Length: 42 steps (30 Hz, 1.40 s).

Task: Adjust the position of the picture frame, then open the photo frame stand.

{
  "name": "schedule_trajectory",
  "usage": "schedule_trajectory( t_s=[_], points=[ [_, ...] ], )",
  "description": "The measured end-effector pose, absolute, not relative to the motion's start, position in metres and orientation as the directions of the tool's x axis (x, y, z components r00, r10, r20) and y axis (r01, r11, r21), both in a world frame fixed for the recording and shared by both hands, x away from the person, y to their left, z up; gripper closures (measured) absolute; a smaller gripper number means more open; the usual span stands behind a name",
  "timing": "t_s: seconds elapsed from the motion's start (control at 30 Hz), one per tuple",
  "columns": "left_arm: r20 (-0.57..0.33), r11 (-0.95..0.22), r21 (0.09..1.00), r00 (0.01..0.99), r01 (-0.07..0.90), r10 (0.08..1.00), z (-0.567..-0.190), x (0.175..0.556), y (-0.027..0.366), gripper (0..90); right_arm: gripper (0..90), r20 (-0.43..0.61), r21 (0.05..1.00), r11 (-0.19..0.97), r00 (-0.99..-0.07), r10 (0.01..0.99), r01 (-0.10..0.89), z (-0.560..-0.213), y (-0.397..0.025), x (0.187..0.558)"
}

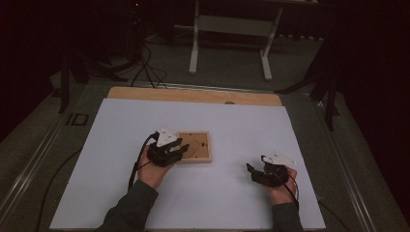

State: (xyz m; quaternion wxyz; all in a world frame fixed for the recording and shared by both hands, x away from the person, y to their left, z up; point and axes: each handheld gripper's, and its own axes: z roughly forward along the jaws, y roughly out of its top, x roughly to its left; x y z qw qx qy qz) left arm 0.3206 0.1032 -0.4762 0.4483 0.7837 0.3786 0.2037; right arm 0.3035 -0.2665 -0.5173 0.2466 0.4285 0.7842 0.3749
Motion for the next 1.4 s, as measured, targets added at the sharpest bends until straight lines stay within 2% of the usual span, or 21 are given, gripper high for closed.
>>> schedule_trajectory(
  t_s=[0.4, 0.9, 1.4],
  points=[
    [0.0, -0.324, 0.849, 0.614, 0.417, 0.789, -0.481, 0.318, 0.114, 61.8, 31.9, -0.069, 0.798, 0.359, -0.517, 0.853, 0.485, -0.518, -0.264, 0.304],
    [0.007, -0.331, 0.849, 0.618, 0.412, 0.786, -0.483, 0.314, 0.109, 61.4, 32.7, -0.068, 0.805, 0.358, -0.526, 0.848, 0.474, -0.516, -0.26, 0.301],
    [-0.002, -0.33, 0.844, 0.617, 0.423, 0.787, -0.487, 0.316, 0.107, 59.9, 49.1, -0.056, 0.836, 0.352, -0.572, 0.819, 0.421, -0.504, -0.246, 0.301]
  ],
)
